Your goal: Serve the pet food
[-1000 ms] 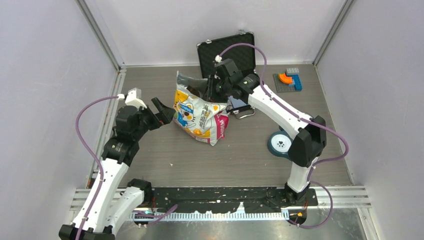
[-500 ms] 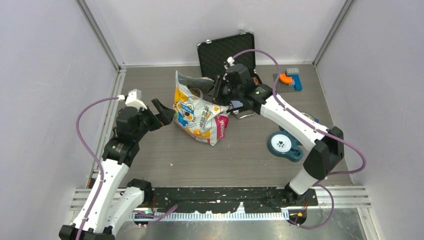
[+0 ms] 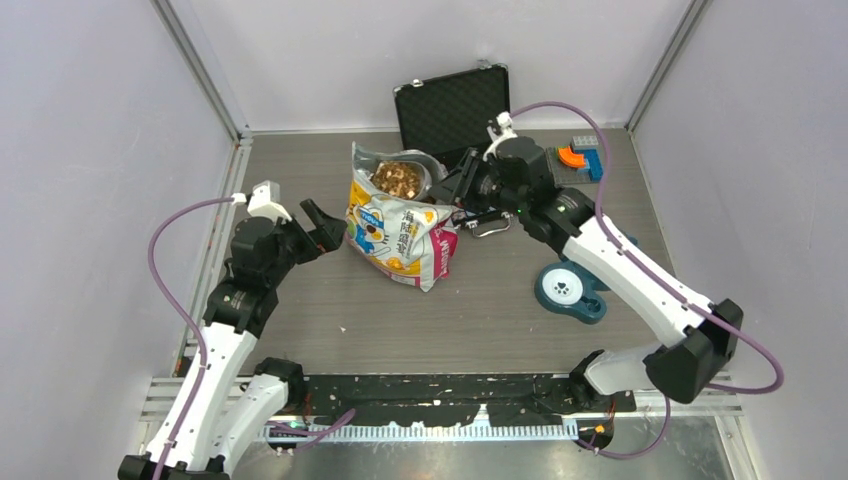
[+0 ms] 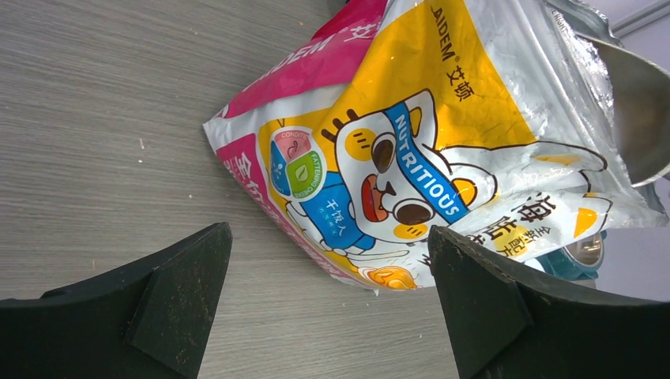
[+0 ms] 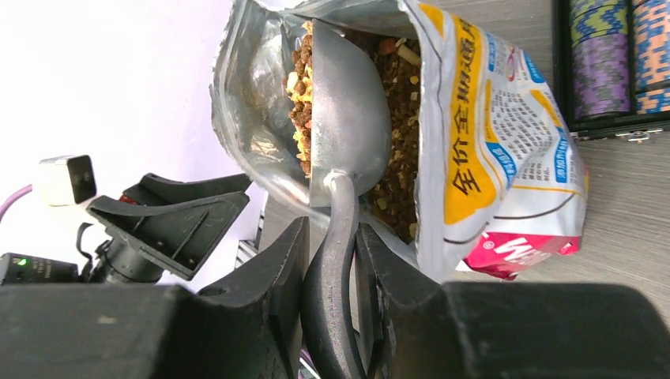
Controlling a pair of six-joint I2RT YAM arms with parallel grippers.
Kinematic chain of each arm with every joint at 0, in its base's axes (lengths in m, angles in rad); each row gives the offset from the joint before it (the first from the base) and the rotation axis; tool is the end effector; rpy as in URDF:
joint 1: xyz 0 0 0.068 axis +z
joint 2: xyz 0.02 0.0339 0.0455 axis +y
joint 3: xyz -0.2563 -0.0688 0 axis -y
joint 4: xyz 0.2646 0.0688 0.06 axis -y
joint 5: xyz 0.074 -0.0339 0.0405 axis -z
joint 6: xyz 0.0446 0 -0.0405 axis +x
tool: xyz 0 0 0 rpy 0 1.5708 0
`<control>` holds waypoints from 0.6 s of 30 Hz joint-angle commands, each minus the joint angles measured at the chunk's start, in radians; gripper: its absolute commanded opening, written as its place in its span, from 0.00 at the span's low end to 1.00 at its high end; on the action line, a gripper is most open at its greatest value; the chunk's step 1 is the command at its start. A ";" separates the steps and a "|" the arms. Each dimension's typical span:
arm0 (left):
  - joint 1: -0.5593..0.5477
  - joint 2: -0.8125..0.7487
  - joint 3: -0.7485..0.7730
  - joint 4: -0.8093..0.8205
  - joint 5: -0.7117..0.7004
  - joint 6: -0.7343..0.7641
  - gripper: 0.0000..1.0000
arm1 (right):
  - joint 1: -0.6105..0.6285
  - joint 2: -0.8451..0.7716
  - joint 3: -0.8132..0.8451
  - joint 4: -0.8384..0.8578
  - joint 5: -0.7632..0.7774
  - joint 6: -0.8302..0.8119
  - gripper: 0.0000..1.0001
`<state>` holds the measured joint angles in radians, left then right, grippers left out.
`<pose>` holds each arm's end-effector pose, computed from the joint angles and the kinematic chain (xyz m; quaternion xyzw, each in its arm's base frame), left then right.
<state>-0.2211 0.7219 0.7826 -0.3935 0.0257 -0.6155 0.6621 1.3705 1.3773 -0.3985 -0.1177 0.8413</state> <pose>0.1951 -0.0450 0.3201 -0.1522 0.8001 -0.2452 0.5259 0.2669 0.2147 0.3813 0.0417 0.8294 0.4147 0.3721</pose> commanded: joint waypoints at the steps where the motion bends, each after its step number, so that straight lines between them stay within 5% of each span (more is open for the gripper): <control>1: 0.001 -0.013 -0.011 0.045 -0.053 0.023 0.99 | -0.022 -0.111 -0.032 0.104 0.033 0.028 0.05; 18: 0.002 -0.001 -0.006 0.050 -0.030 0.028 0.99 | -0.081 -0.155 -0.145 0.183 -0.016 0.098 0.05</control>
<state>-0.2211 0.7223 0.7731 -0.3927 -0.0074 -0.5999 0.5869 1.2346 1.2057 -0.3244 -0.1295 0.9161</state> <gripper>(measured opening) 0.993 0.322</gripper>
